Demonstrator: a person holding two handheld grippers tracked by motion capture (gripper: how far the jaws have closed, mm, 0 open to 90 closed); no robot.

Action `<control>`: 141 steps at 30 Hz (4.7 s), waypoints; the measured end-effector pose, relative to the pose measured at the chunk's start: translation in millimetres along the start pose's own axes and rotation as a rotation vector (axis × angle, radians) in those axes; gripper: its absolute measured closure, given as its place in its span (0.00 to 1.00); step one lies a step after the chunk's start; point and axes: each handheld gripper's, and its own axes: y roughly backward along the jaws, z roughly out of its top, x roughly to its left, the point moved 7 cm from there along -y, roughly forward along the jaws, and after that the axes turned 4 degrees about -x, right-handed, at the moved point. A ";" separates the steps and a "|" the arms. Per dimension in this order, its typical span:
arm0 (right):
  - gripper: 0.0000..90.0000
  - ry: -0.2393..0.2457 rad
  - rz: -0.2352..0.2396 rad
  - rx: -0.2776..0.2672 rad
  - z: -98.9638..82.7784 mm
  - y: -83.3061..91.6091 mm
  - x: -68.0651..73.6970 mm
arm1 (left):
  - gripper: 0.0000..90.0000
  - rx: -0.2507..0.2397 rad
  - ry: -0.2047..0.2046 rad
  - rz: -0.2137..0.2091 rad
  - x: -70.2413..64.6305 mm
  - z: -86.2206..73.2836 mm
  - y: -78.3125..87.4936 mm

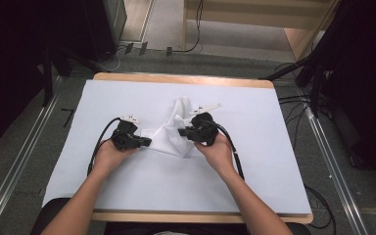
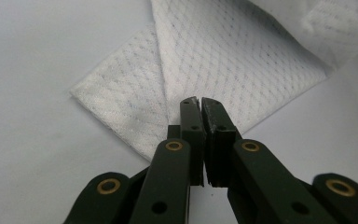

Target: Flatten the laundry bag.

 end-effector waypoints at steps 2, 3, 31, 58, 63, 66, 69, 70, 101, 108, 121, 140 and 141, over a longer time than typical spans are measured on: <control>0.95 -0.006 -0.006 0.000 -3.4 6.2 -3.8 | 0.98 -0.001 0.001 -0.002 -0.6 -0.1 -0.1; 0.95 -0.007 -0.008 -0.007 -5.1 8.5 -5.7 | 0.98 -0.001 0.000 -0.001 -0.7 -0.1 -0.1; 0.95 -0.114 -0.054 0.002 -63.4 58.7 -22.4 | 0.97 0.017 0.003 -0.014 2.6 5.2 -2.8; 0.76 -0.129 -0.170 -0.090 -59.7 117.3 -50.1 | 0.57 -0.061 0.007 -0.024 -1.9 22.1 13.5; 0.75 -0.140 -0.153 -0.068 -59.5 103.7 -54.2 | 0.55 -0.071 0.017 -0.024 -1.5 22.2 15.2; 0.70 -0.136 -0.149 -0.056 -57.7 93.0 -57.8 | 0.55 -0.066 0.009 -0.016 -2.1 21.8 13.8; 0.66 -0.138 -0.138 -0.046 -55.2 80.5 -59.8 | 0.55 -0.064 0.005 -0.013 -2.1 20.6 14.9; 0.66 -0.136 -0.136 -0.042 -54.3 75.9 -60.5 | 0.54 -0.065 0.005 -0.012 -2.1 20.0 15.6; 0.52 -0.146 -0.116 0.039 -10.7 -21.8 -110.4 | 0.52 -0.104 0.060 0.076 14.8 -5.9 50.3; 0.71 -0.145 -0.092 0.075 -15.7 -36.7 -109.4 | 0.52 -0.116 0.091 0.100 19.2 -15.7 60.4; 1.00 -0.127 -0.066 0.099 -6.7 -30.2 -101.8 | 0.52 -0.124 0.112 0.115 26.2 -21.1 69.1; 1.00 -0.033 0.031 -0.013 14.4 8.9 -41.8 | 0.52 -0.122 0.139 0.117 38.3 -17.4 70.8; 1.00 -0.029 0.039 -0.013 13.8 9.8 -39.5 | 0.52 -0.124 0.140 0.119 39.1 -17.1 70.9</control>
